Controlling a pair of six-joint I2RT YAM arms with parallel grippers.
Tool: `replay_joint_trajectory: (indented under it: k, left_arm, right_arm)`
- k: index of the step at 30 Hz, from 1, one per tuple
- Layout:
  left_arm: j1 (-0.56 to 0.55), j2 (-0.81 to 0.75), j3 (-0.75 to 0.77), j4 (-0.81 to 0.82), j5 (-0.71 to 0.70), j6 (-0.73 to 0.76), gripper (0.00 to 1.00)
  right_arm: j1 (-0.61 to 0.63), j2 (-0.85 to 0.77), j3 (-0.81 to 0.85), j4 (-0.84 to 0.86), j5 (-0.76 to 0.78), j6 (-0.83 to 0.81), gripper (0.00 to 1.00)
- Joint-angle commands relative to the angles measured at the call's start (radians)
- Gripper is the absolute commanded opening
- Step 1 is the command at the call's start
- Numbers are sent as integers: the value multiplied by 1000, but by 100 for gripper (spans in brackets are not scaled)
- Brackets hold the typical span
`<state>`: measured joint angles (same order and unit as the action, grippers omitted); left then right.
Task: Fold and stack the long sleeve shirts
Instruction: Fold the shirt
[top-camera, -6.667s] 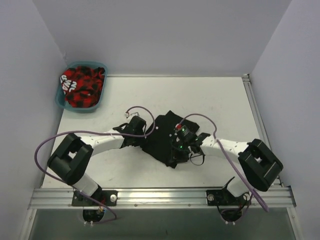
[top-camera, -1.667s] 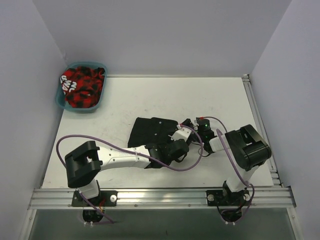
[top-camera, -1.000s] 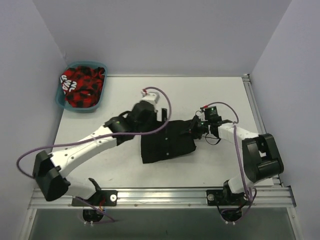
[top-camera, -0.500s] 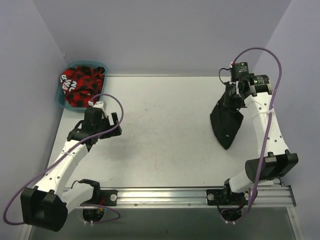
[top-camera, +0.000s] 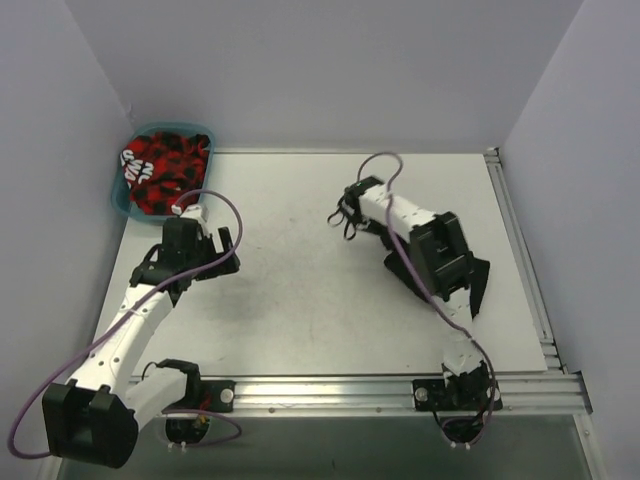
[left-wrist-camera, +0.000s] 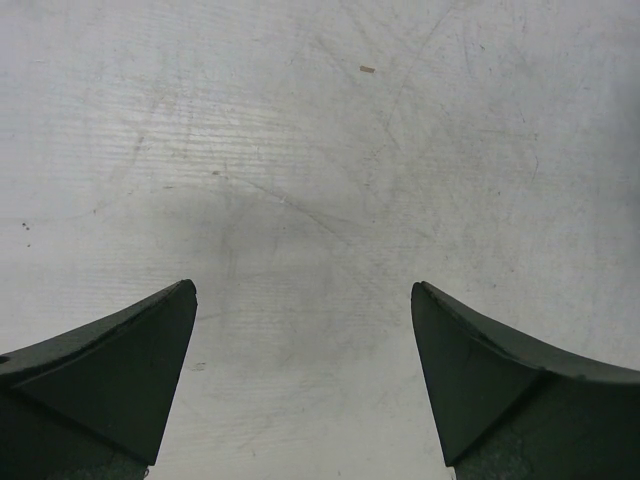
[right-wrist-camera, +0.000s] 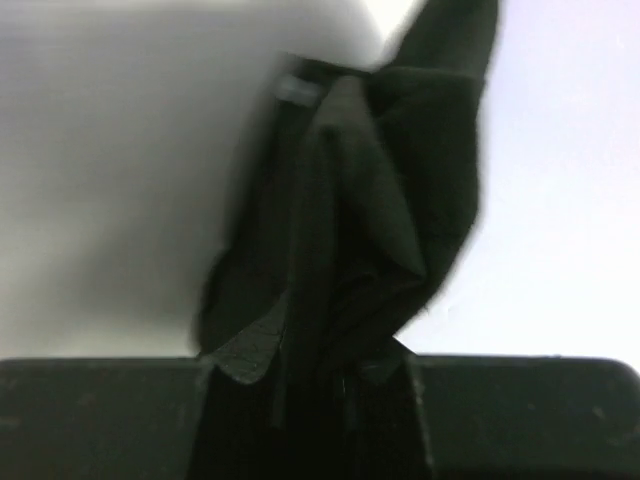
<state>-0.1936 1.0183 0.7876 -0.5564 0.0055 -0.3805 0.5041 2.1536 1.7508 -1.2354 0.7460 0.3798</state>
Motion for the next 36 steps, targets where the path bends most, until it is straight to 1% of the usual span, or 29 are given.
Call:
replay_joint_trajectory:
  k: [1, 2, 4, 9, 11, 12, 14, 15, 16, 18, 20, 25, 26, 28, 30, 32, 34, 35, 36]
  left_arm:
    - [16, -1, 10, 41, 10, 14, 97]
    - [19, 2, 10, 41, 19, 14, 98]
    - [22, 8, 12, 41, 24, 14, 97]
    - [31, 0, 9, 44, 25, 12, 97]
    - [36, 0, 6, 49, 25, 12, 97]
    - [37, -1, 6, 47, 25, 11, 97]
    - [37, 3, 4, 49, 30, 11, 97]
    - [39, 5, 5, 49, 30, 11, 97]
    - [39, 3, 6, 49, 33, 11, 97]
    - [43, 5, 6, 49, 34, 11, 98]
    - [48, 3, 4, 52, 34, 11, 97]
    - [52, -12, 1, 58, 31, 6, 97]
    - [52, -18, -1, 58, 30, 6, 97]
    - [54, -26, -4, 61, 27, 8, 98]
    - [52, -38, -5, 62, 19, 6, 97]
    - [54, -44, -8, 64, 16, 5, 97]
    - [52, -46, -13, 72, 25, 5, 97]
    - [54, -43, -16, 76, 39, 5, 97]
    - [52, -44, -21, 96, 81, 3, 97]
  right_arm:
    - [155, 101, 30, -72, 70, 175, 0]
    - [177, 148, 42, -73, 56, 186, 0]
    - [229, 182, 84, -73, 44, 205, 0]
    - [280, 239, 141, -70, -5, 212, 0]
    - [298, 255, 153, -56, -19, 212, 9]
    - [306, 256, 156, -52, -33, 211, 19]
    - [332, 259, 157, -24, -43, 194, 29]
    - [344, 259, 164, -19, -49, 191, 40]
    - [353, 261, 167, -15, -56, 185, 45]
    - [385, 253, 185, -4, -62, 180, 55]
    - [412, 230, 194, 23, -76, 159, 61]
    - [477, 140, 200, 112, -163, 94, 62]
    - [485, 99, 191, 147, -206, 81, 63]
    - [494, 52, 159, 165, -227, 70, 63]
    - [488, -41, 116, 206, -247, 70, 62]
    - [456, -146, 32, 267, -270, 85, 58]
    - [418, -210, -28, 312, -341, 105, 54]
    - [375, -268, -90, 350, -358, 114, 53]
    - [349, -299, -123, 370, -390, 125, 50]
